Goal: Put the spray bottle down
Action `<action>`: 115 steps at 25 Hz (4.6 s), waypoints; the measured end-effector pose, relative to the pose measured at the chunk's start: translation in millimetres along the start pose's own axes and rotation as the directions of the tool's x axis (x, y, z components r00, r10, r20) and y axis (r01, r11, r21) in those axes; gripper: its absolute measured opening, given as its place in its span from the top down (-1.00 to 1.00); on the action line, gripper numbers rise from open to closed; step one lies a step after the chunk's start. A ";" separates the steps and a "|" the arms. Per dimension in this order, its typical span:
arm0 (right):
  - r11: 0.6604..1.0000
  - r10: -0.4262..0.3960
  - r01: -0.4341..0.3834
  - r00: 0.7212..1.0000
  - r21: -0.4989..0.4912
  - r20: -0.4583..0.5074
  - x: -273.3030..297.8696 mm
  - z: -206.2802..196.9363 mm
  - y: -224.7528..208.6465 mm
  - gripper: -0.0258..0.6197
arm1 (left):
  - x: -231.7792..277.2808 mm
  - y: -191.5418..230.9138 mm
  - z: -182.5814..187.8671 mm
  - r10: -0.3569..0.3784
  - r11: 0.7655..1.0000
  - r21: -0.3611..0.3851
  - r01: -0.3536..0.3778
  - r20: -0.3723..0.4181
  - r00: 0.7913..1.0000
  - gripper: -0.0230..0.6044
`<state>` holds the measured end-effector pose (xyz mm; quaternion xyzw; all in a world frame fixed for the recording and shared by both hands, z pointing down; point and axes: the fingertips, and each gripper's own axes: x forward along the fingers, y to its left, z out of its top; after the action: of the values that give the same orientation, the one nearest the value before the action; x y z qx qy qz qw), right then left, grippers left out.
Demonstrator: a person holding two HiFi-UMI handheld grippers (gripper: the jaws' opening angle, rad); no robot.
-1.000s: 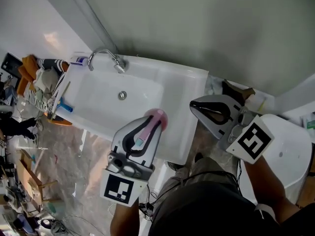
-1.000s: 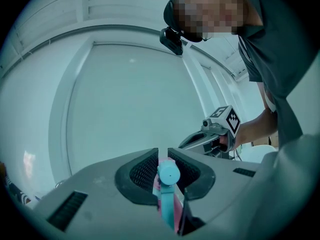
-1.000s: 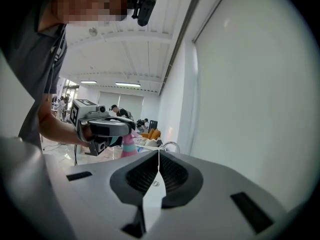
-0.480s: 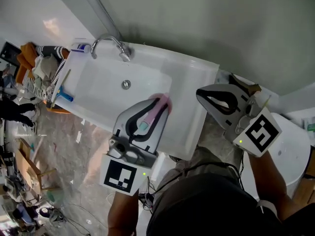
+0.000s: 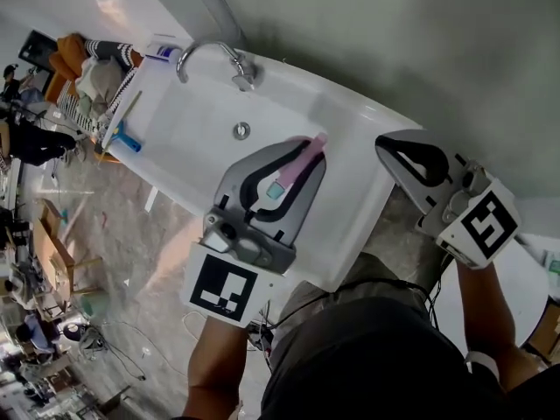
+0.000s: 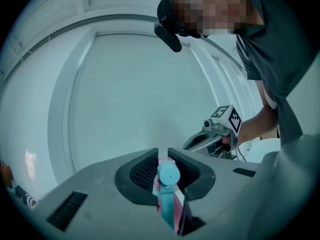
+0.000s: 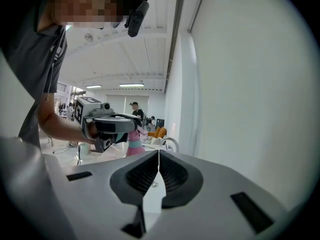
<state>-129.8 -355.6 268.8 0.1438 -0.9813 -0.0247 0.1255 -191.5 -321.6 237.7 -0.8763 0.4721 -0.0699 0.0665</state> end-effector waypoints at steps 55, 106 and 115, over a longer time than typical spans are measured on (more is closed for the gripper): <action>0.995 -0.012 0.030 0.983 0.099 -0.181 105.2 -104.9 -81.2 0.89 | 109.3 118.9 -144.6 -0.033 0.992 -0.119 0.031 -0.009 0.999 0.74; 0.986 -0.019 0.060 0.967 0.154 -0.256 121.3 -135.7 -77.0 0.89 | 128.2 120.7 -190.8 -0.209 0.978 0.010 0.209 0.049 0.977 0.21; 0.990 -0.004 0.036 0.975 0.139 -0.222 115.9 -114.7 -71.8 0.89 | 109.0 118.2 -170.7 -0.223 0.973 0.058 0.223 -0.008 0.975 0.13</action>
<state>-188.3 -459.2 401.4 0.1642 -0.9590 0.0601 0.2230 -260.5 -485.9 390.2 -0.9214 0.3684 -0.0913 0.0836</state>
